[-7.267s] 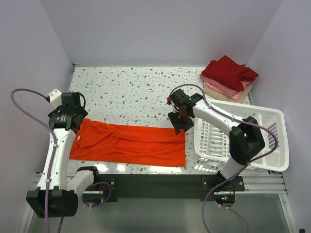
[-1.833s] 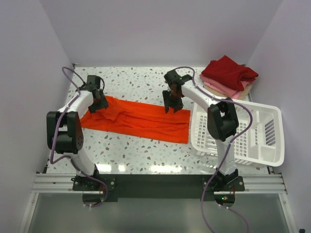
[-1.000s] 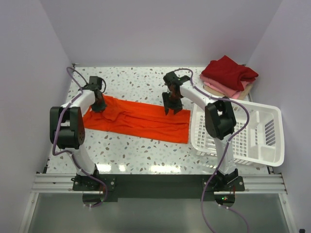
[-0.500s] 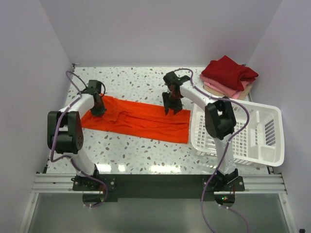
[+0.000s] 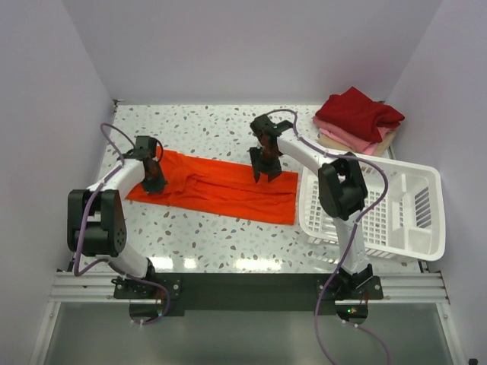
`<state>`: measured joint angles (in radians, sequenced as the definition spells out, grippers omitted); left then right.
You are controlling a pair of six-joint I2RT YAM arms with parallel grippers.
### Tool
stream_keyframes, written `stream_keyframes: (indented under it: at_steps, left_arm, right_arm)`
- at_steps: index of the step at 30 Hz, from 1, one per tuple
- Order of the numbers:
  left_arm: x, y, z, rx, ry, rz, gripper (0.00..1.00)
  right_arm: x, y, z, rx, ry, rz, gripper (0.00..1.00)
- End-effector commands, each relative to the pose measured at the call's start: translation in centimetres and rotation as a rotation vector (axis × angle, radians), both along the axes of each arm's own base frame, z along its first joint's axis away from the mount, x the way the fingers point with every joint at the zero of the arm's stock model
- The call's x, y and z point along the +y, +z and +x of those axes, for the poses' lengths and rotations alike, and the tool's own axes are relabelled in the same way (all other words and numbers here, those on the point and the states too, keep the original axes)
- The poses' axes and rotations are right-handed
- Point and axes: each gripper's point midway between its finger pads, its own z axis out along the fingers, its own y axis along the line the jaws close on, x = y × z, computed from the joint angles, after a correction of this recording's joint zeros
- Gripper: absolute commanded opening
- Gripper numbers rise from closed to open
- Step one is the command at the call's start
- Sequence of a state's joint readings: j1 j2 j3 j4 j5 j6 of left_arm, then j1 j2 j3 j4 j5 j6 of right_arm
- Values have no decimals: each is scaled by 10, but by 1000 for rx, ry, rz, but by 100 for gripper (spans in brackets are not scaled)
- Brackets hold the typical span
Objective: Fold and stack the t-shirts
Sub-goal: Fold the tshirt
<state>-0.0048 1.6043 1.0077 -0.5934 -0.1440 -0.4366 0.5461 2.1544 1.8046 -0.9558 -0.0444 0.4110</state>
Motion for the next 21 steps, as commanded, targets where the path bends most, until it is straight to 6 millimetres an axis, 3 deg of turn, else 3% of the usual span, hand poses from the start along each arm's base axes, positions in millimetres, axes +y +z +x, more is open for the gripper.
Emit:
stream_keyframes:
  at_steps: [1,2,4,7,10,14,17,21]
  left_arm:
    - [-11,16,2,-61,-6,-69,7]
    - [-15,20,4,-72,-12,-88,24]
    - [-17,35,12,-109,-10,-102,47]
    - [-9,61,31,-167,21,-101,63]
    - [-5,78,54,-216,37,-92,66]
    - [2,79,81,-237,58,-69,66]
    - [8,71,102,-251,72,-45,66]
    - [16,44,126,-234,92,-37,66]
  right_arm:
    - [3,7,-2,4,-7,2,51]
    - [3,7,-2,4,-9,0,51]
    - [3,9,-3,2,-9,2,51]
    - [4,14,-1,-13,-11,9,51]
    - [6,20,5,-36,-13,10,51]
    - [9,21,15,-55,-6,9,51]
    - [11,18,22,-65,-6,5,51]
    - [14,10,30,-73,-16,12,51]
